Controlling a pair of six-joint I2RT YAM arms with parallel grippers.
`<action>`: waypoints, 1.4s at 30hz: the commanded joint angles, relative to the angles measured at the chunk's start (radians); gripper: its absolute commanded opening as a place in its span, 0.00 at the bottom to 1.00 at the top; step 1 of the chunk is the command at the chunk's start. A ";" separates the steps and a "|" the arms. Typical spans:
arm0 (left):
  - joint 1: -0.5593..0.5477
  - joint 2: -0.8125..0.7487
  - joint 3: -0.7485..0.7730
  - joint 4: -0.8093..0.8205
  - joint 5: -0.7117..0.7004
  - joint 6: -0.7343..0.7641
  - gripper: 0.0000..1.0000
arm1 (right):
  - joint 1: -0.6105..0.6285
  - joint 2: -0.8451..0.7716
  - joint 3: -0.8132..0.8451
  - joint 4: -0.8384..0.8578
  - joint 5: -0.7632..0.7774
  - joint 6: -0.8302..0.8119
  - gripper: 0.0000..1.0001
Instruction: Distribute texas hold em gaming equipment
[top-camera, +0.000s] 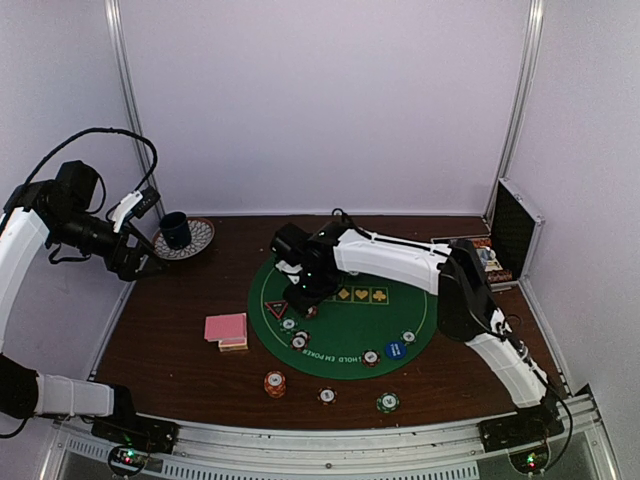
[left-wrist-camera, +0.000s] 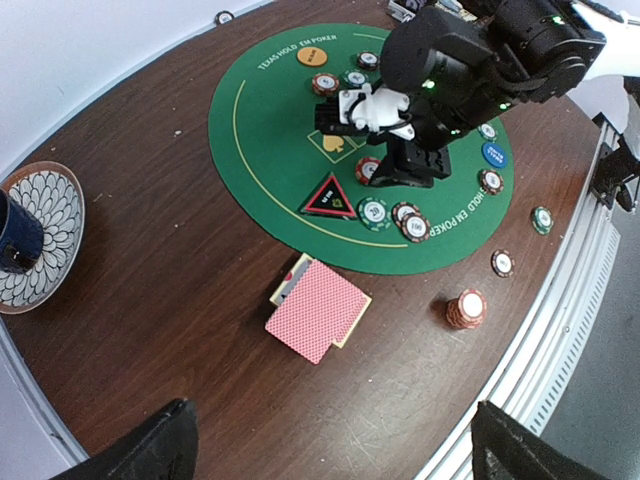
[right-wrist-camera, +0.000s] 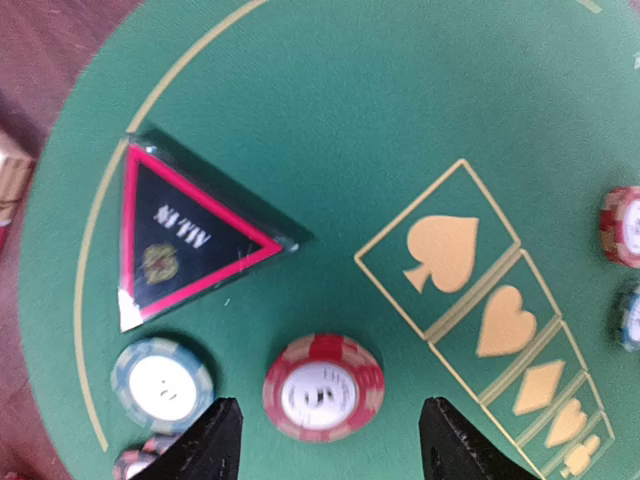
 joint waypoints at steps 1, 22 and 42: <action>-0.005 -0.010 0.011 0.028 0.010 0.008 0.98 | 0.056 -0.192 -0.066 -0.001 0.058 -0.017 0.67; -0.006 -0.022 -0.009 -0.001 0.003 0.029 0.98 | 0.393 -0.283 -0.285 0.006 -0.019 0.018 1.00; -0.006 -0.019 -0.019 0.014 -0.003 0.033 0.98 | 0.338 -0.157 -0.208 0.008 -0.104 -0.046 0.91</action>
